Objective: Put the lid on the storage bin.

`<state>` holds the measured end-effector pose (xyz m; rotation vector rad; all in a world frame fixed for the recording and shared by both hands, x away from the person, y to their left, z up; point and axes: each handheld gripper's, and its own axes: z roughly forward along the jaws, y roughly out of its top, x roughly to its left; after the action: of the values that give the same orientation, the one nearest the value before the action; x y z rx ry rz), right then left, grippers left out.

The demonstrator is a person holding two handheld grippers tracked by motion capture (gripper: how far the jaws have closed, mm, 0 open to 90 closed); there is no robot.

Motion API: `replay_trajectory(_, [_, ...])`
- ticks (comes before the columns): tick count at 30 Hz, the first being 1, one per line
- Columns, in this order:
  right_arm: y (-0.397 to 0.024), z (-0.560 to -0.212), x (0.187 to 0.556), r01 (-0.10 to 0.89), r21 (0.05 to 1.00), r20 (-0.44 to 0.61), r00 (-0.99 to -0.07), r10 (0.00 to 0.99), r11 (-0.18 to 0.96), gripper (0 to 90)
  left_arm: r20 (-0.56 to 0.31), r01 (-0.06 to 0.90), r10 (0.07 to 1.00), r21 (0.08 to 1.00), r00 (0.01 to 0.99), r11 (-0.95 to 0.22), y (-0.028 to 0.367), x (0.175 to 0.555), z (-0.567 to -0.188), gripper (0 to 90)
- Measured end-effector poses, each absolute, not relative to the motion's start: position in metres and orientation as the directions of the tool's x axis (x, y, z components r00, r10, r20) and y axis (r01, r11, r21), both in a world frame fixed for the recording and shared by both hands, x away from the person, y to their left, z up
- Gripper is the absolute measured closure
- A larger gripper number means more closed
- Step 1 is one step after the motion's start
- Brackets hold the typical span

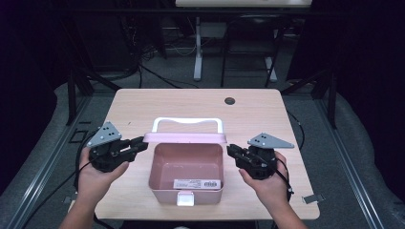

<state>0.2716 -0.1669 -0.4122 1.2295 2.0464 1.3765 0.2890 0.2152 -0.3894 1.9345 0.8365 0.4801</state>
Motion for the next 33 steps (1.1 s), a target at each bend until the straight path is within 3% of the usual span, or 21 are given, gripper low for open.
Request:
replay_trajectory(23, [-0.183, -0.445, 0.287, 0.484, 0.871, 0.177, -0.459, 0.871, 0.078, 78.3, 0.004, 0.353, 0.714, 0.867, 0.700, -0.351, 0.216, 0.268, -0.405, 75.7])
replay_trajectory(33, [-0.180, -0.463, 0.292, 0.527, 0.841, 0.151, -0.447, 0.882, 0.123, 76.3, -0.016, 0.365, 0.711, 0.866, 0.703, -0.342, 0.219, 0.258, -0.416, 75.8])
